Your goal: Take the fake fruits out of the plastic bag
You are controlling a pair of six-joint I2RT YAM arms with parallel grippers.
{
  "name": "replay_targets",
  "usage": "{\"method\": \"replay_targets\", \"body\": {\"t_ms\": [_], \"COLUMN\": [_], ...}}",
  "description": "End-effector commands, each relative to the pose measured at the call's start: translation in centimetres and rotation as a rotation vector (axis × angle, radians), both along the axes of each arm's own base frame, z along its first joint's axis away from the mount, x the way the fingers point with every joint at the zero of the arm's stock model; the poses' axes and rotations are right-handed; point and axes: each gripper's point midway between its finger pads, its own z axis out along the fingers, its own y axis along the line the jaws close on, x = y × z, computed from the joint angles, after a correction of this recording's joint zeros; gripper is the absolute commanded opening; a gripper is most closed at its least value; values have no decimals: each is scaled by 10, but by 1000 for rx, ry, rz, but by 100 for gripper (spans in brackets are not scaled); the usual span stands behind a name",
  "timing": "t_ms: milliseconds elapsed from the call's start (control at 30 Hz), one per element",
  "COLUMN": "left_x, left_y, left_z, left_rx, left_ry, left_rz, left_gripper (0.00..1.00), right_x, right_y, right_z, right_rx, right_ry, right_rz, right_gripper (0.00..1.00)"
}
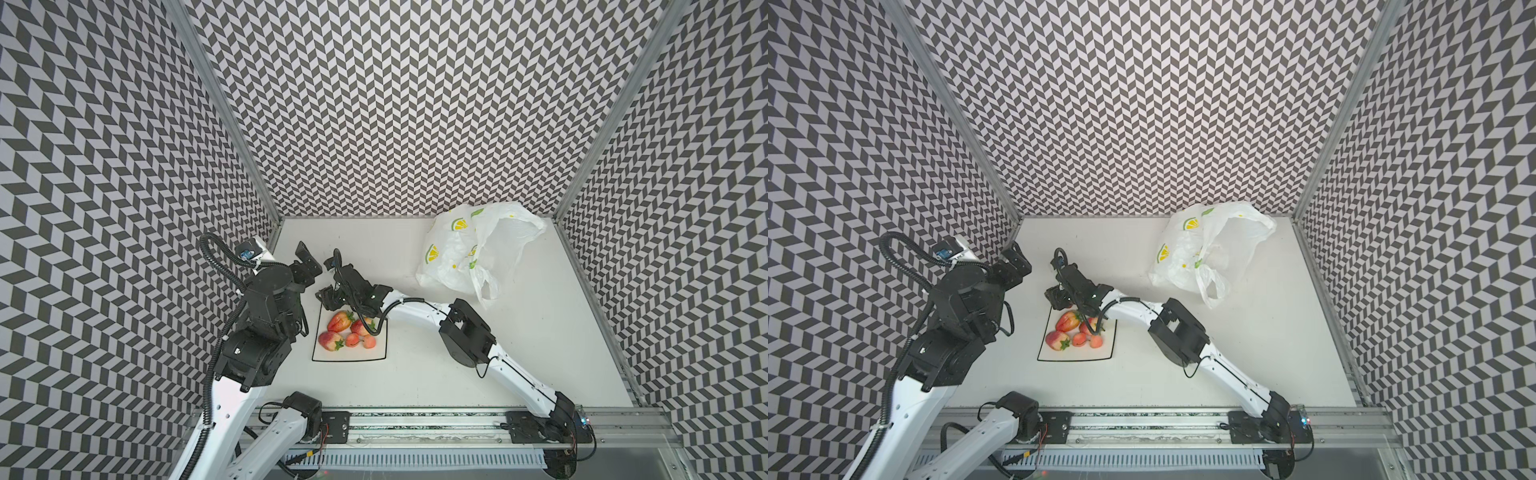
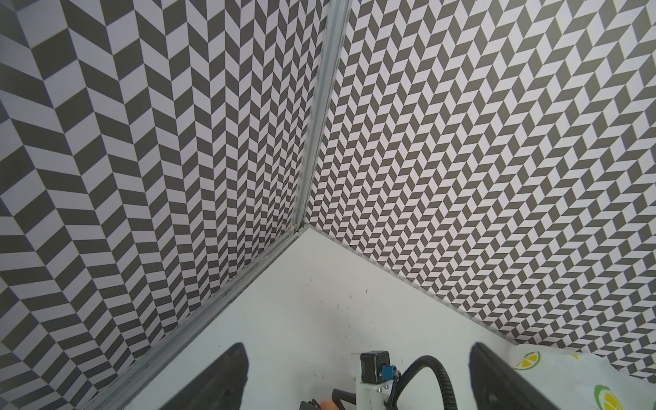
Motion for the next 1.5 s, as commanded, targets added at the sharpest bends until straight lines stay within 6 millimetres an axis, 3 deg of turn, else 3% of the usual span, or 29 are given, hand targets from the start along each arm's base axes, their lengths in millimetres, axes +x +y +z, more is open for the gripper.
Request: {"method": "replay_targets", "body": {"t_ms": [0, 233, 433, 667, 933, 1100, 1233, 1333, 1467], "left_x": [-4, -4, -4, -4, 2, 5, 10, 13, 14], "left_y": [7, 8, 7, 7, 3, 3, 0, -2, 3], "left_z": [8, 12, 16, 15, 1, -12, -31, -47, -73], "left_rx": [-18, -19, -25, -25, -26, -18, -26, -35, -30], "left_ry": [-19, -27, -39, -42, -20, 0, 28, 49, 83], "left_rz": [38, 40, 38, 33, 21, 29, 24, 25, 60], "left_gripper": [97, 97, 97, 97, 97, 97, 97, 97, 97], "right_x": [-3, -11, -28, -61, -97, -112, -109, -97, -74], "right_y": [4, -2, -20, -66, -132, -195, -267, -336, -447], "right_z": [38, 100, 166, 230, 265, 285, 266, 241, 201], "right_rx": [68, 145, 217, 284, 292, 233, 146, 101, 30], "right_ry": [-61, -105, -136, -152, -123, -119, -64, -1, 30], "right_rz": [24, 46, 75, 95, 67, -26, -205, -398, -733], "right_gripper": [72, 86, 89, 89, 89, 88, 86, 84, 82]}}
